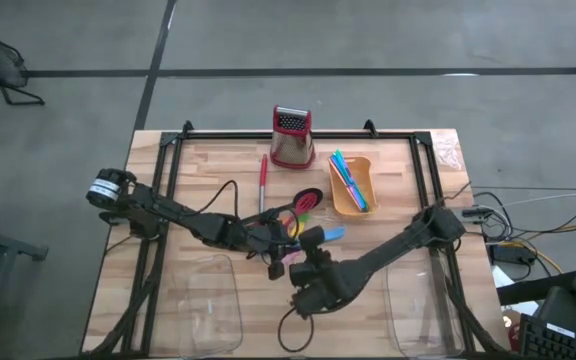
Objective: Pick & Place Kitchen Items
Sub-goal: Put the blue serving spoon into the right transparent bin
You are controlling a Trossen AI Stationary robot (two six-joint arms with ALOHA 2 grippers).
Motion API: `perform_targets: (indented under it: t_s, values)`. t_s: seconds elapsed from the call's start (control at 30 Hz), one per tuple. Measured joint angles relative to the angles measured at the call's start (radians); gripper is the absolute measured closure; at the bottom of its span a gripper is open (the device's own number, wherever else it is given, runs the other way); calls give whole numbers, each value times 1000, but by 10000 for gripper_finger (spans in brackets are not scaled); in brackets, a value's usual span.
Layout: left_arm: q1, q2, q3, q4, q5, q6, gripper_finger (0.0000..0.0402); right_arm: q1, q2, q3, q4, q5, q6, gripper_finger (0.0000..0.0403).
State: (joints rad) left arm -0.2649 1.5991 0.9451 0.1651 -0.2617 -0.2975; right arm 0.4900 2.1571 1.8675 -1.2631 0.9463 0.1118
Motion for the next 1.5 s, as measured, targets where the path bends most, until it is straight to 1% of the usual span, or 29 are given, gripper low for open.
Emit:
perform_targets:
  t_s: [0.1,0.23,0.37,0.5,0.67,0.83,0.87,1.07,1.17,1.27,1.4,1.5]
  values:
    - [0,0,0,-1,16,4,342,-11,11,22,-28,-1,13,184]
    - [0,0,0,0,34,6,341,-22,2,20,-48,-5,31,207]
    - [0,0,0,1,42,12,341,-32,-11,4,-46,-57,19,237]
    - [1,0,0,0,48,15,341,-35,-12,-15,-43,-72,21,265]
    - [1,0,0,3,51,15,341,-34,-12,-21,-43,-78,24,310]
    - [0,0,-1,4,53,20,341,-35,-12,-11,-50,-119,23,369]
    - [0,0,-1,4,56,20,341,-34,-12,-8,-50,-129,23,374]
    - [0,0,-1,15,59,34,317,-34,-12,-8,-49,-148,55,374]
    - [0,0,-1,20,44,40,300,-35,-14,-8,-91,-165,98,374]
    - [0,0,-1,43,7,72,279,-35,-22,-9,-174,-179,182,374]
    - [0,0,-1,76,-16,129,247,-34,-38,-9,-288,-230,342,374]
    - [0,0,-1,96,-30,142,225,-28,-49,-20,-303,-281,427,374]
